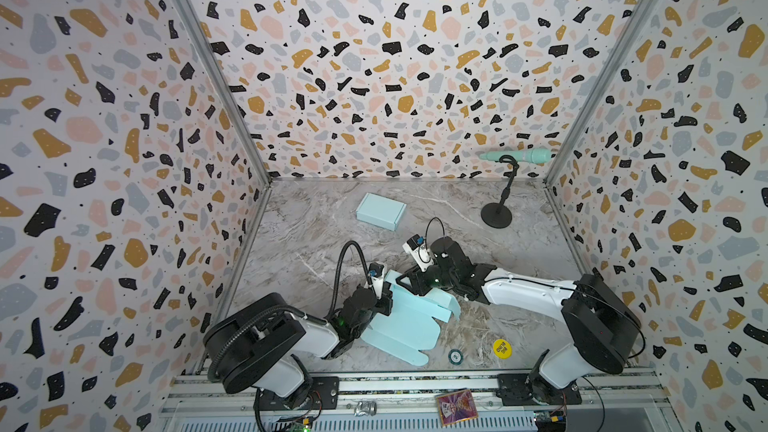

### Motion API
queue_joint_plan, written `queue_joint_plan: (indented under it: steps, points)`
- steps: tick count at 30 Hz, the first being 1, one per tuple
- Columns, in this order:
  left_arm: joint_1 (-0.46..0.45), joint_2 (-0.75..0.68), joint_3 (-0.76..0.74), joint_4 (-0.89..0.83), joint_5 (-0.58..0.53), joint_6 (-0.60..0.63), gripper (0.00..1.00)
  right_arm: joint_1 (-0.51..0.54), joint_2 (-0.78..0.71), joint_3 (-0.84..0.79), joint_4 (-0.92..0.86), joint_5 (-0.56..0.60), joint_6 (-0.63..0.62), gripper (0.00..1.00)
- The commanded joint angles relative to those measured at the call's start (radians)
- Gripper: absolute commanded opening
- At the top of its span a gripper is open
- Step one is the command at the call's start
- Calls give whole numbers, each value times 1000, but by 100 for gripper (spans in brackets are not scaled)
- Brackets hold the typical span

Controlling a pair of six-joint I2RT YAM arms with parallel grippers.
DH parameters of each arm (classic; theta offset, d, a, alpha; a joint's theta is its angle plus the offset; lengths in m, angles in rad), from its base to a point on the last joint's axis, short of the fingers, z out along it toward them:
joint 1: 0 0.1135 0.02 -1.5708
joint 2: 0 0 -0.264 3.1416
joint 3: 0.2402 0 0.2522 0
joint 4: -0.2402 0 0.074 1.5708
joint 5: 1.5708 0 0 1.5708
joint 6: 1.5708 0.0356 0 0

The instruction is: Fold the paper box

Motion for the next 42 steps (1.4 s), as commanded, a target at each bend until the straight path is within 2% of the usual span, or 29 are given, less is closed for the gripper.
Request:
queue_joint_plan:
  steps: [1,4,6,8,12,13,19,24,37,42]
  points:
    - [1,-48,-3,22,-44,-18,4,14,-127,61,-145,92,-22,49]
    - [0,-89,7,-64,-83,-43,3,18,-267,121,-261,199,-41,49]
    - [0,-113,19,-131,-110,-65,2,29,-349,153,-332,264,-54,45]
    - [0,-142,28,-191,-137,-92,1,52,-408,170,-392,316,-58,33]
    - [0,-193,65,-300,-163,-138,0,131,-432,188,-493,444,-56,4]
    - [0,-204,78,-330,-170,-154,0,149,-431,186,-508,480,-54,0]
    - [1,-256,140,-467,-203,-235,0,175,-396,161,-535,557,-42,0]
    - [0,-309,148,-519,-208,-252,0,170,-390,122,-522,604,-14,0]
    - [1,-412,118,-538,-192,-254,0,133,-272,89,-344,495,-59,0]
    - [1,-443,130,-551,-168,-263,0,130,-298,75,-208,411,-114,0]
